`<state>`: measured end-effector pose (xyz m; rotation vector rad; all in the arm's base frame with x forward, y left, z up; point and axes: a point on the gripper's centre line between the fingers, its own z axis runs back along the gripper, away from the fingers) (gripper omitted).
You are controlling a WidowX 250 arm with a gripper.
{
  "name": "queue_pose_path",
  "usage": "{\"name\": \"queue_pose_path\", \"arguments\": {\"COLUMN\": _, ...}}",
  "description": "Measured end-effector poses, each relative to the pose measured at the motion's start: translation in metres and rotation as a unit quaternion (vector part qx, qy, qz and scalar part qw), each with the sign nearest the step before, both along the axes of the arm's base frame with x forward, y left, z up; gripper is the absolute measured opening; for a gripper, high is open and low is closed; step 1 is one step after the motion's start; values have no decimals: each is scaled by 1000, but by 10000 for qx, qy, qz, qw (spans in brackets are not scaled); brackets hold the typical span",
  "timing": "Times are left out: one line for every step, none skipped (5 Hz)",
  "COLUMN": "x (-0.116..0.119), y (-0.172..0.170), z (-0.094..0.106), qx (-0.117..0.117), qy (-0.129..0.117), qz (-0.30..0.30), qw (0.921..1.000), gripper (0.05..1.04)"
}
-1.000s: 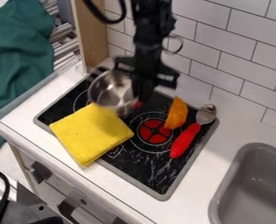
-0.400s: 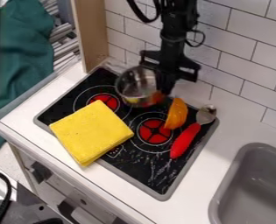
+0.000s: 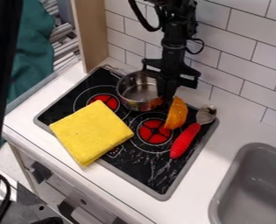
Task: Put the silver pan on the top left of the stove
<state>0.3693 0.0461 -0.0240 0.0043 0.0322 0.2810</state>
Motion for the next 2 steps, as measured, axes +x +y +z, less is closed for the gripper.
{"name": "queue_pose_path", "arguments": {"x": 0, "y": 8, "z": -1, "qx": -31, "qy": -20, "qz": 24, "qw": 10000, "gripper": 55}}
{"name": "queue_pose_path", "arguments": {"x": -2, "y": 11, "z": -3, "qx": -59, "qy": -48, "qz": 25, "qw": 10000, "gripper": 55}}
